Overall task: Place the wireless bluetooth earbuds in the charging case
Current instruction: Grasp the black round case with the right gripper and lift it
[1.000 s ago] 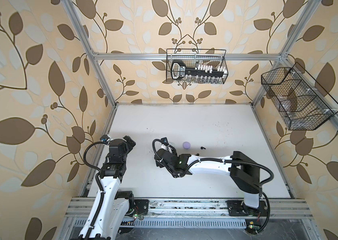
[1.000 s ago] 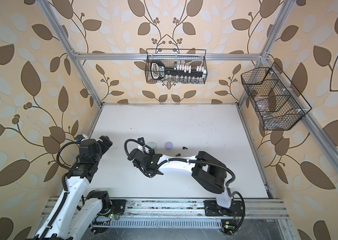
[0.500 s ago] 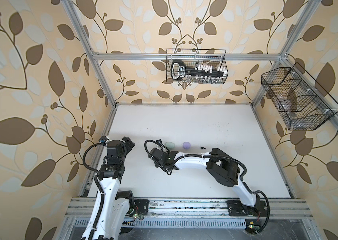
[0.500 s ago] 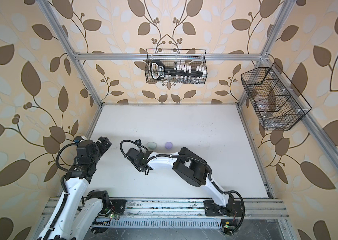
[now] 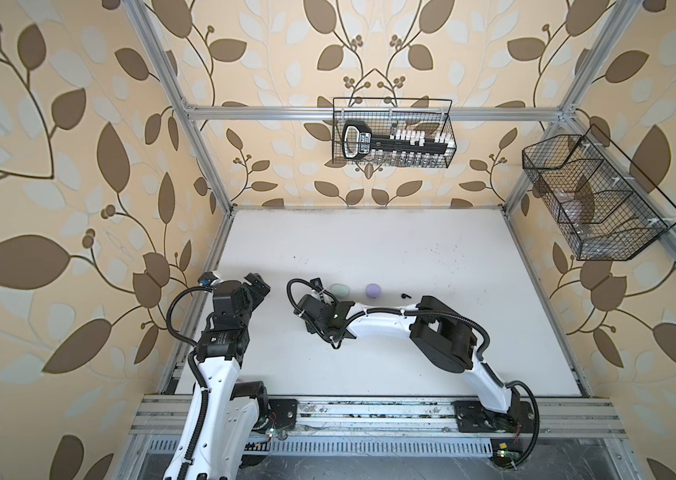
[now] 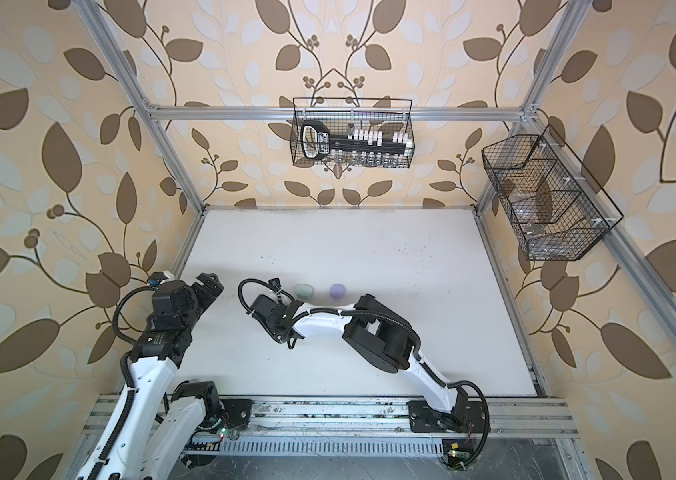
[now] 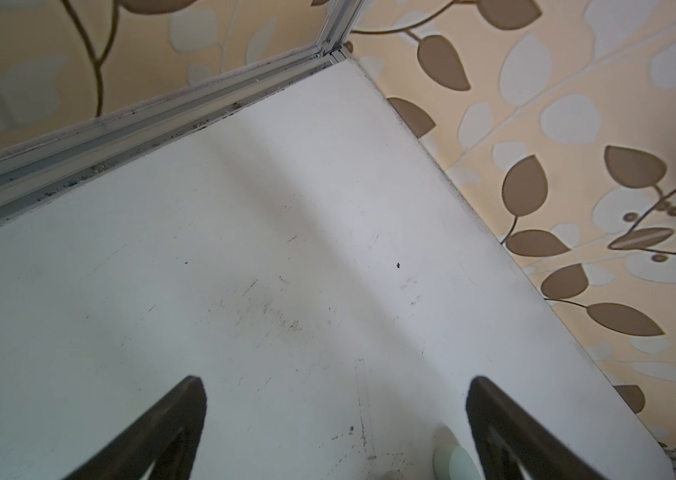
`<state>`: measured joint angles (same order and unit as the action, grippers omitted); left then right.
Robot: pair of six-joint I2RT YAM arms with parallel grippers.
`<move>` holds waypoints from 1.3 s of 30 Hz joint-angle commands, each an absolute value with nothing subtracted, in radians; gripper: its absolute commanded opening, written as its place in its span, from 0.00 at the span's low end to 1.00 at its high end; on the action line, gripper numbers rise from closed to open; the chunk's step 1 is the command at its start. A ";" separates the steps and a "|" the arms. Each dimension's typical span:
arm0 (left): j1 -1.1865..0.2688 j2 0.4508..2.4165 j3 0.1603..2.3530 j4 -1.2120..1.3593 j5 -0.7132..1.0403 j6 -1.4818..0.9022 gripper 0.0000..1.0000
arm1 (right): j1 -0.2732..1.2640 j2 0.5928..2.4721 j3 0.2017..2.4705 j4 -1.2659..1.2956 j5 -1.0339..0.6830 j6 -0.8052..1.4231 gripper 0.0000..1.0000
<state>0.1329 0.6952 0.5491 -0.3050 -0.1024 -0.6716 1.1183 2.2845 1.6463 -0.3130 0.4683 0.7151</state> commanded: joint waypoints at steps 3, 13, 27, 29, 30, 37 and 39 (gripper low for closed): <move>0.144 0.678 0.538 -0.285 -0.085 -0.659 0.99 | 1.133 2.347 1.703 -0.472 0.567 0.739 0.70; 0.144 0.666 0.538 -0.290 -0.082 -0.656 0.99 | 1.134 2.211 1.492 -0.324 0.518 0.723 0.73; 0.144 0.660 0.532 -0.281 -0.076 -0.652 0.99 | 1.093 2.275 1.525 -0.291 0.448 0.680 0.74; 0.144 0.659 0.530 -0.278 -0.075 -0.651 0.99 | 1.085 2.278 1.521 -0.294 0.451 0.680 0.72; 0.144 0.660 0.532 -0.279 -0.072 -0.650 0.99 | 1.082 2.278 1.519 -0.295 0.451 0.678 0.71; 0.143 0.658 0.528 -0.269 -0.056 -0.647 0.99 | 1.095 2.288 1.518 -0.271 0.438 0.650 0.66; 0.144 0.657 0.528 -0.269 -0.051 -0.645 0.99 | 1.097 2.298 1.529 -0.276 0.434 0.649 0.65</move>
<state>0.1329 0.6685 0.5335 -0.3019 -0.0639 -0.6632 1.0870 2.2280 1.5242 -0.2321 0.4892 0.6586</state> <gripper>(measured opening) 0.988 0.658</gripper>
